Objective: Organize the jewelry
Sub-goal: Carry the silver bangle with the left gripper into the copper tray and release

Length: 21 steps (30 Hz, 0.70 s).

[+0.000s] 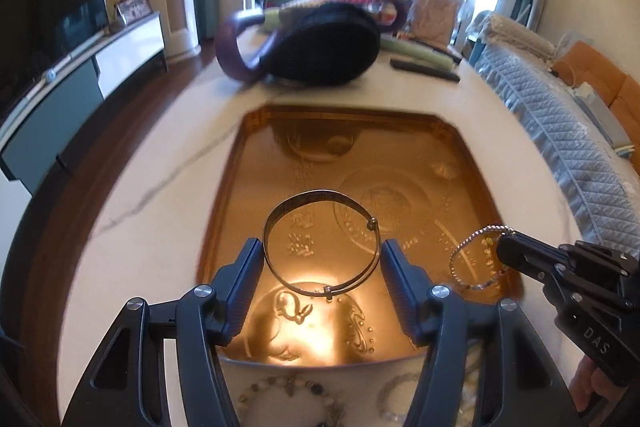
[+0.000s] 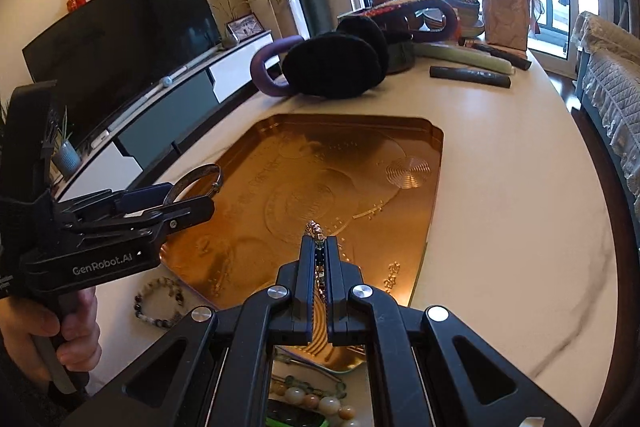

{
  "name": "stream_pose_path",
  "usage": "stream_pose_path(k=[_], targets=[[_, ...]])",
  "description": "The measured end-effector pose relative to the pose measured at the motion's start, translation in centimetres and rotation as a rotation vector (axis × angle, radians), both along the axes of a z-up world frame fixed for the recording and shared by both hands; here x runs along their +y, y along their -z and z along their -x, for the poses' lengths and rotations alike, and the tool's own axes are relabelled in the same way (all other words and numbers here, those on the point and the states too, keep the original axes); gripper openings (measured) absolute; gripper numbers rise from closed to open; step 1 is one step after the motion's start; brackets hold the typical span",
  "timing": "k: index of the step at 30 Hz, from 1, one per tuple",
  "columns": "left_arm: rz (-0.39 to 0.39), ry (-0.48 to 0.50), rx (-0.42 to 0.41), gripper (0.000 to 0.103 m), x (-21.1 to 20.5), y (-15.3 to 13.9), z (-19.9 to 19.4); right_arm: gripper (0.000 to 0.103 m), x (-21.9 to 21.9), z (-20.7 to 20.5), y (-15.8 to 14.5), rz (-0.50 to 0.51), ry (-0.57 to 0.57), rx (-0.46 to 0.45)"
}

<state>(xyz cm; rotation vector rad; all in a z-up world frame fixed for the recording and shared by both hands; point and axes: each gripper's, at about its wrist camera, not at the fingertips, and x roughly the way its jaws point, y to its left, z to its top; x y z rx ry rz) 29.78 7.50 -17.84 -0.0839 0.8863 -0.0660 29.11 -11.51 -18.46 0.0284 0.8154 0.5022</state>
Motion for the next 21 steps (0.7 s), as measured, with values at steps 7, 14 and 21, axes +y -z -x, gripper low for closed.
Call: stream_pose_path(k=[7, 14, 21], targets=[[0.009, -0.013, 0.050, 0.062, 0.1, 1.7, 0.0, 0.014, -0.6, -0.6, 1.8, -0.019, 0.010, 0.070], [-0.028, -0.028, 0.028, 0.080, 1.4, 0.9, 1.7, 0.053, -2.1, -0.5, 2.0, -0.067, 0.065, 0.107], [-0.033, -0.072, 0.038, 0.080, 3.2, 1.2, 3.0, 0.040, -3.4, -0.2, 2.0, -0.007, 0.168, 0.081]])
